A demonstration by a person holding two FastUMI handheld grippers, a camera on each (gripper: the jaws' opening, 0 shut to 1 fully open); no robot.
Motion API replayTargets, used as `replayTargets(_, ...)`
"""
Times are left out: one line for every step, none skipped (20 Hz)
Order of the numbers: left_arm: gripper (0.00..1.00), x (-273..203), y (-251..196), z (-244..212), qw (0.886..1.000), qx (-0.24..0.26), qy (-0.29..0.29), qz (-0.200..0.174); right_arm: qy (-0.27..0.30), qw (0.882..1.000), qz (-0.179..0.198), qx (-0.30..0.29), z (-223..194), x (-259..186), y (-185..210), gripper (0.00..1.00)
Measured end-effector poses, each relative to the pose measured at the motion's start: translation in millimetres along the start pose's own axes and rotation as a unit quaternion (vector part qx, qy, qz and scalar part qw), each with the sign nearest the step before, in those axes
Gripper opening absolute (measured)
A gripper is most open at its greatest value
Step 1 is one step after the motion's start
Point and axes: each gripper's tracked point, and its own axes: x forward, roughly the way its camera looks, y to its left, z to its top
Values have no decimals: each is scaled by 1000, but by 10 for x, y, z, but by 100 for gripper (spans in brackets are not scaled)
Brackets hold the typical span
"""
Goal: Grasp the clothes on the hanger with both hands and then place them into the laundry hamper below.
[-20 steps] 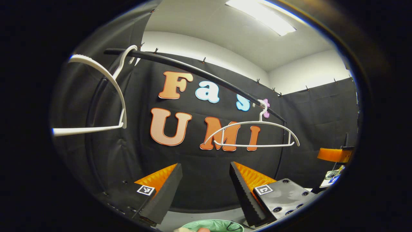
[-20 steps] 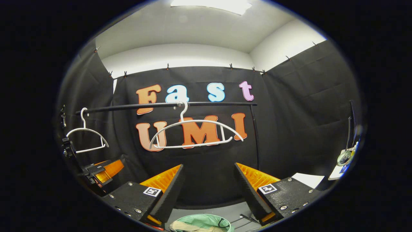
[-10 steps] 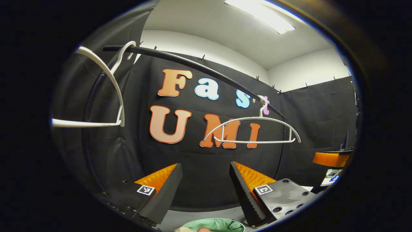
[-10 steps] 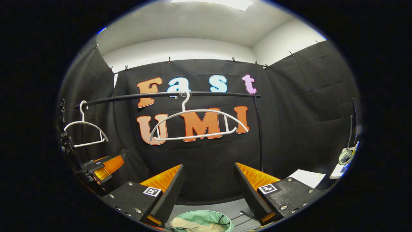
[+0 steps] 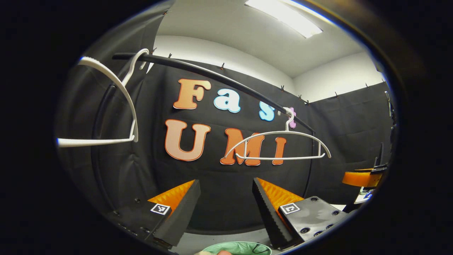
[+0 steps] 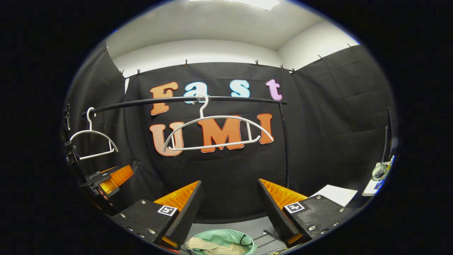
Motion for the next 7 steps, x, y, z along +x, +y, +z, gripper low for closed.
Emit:
replayTargets(97,2,7,-4,1000,1,0,1,0,1000,0,-1,-2,6,10,94)
replayTargets(100,3,15,-6,1000,1,1,1,0,1000,2,-2,-6,5,14,94)
replayTargets(97,4,6,-19,1000,1,3,1,0,1000,2,-3,-9,7,19,94)
replayTargets(97,3,5,-27,1000,0,4,0,1,1000,2,-4,-15,19,8,94)
replayTargets(97,1,3,-31,1000,0,4,0,2,1000,0,-4,-20,29,-8,94)
replayTargets(97,-2,3,-35,1000,0,5,0,2,1000,0,-2,-19,33,-4,94)
replayTargets(97,-6,10,-32,1000,0,5,1,2,1000,0,-1,-26,24,-5,94)
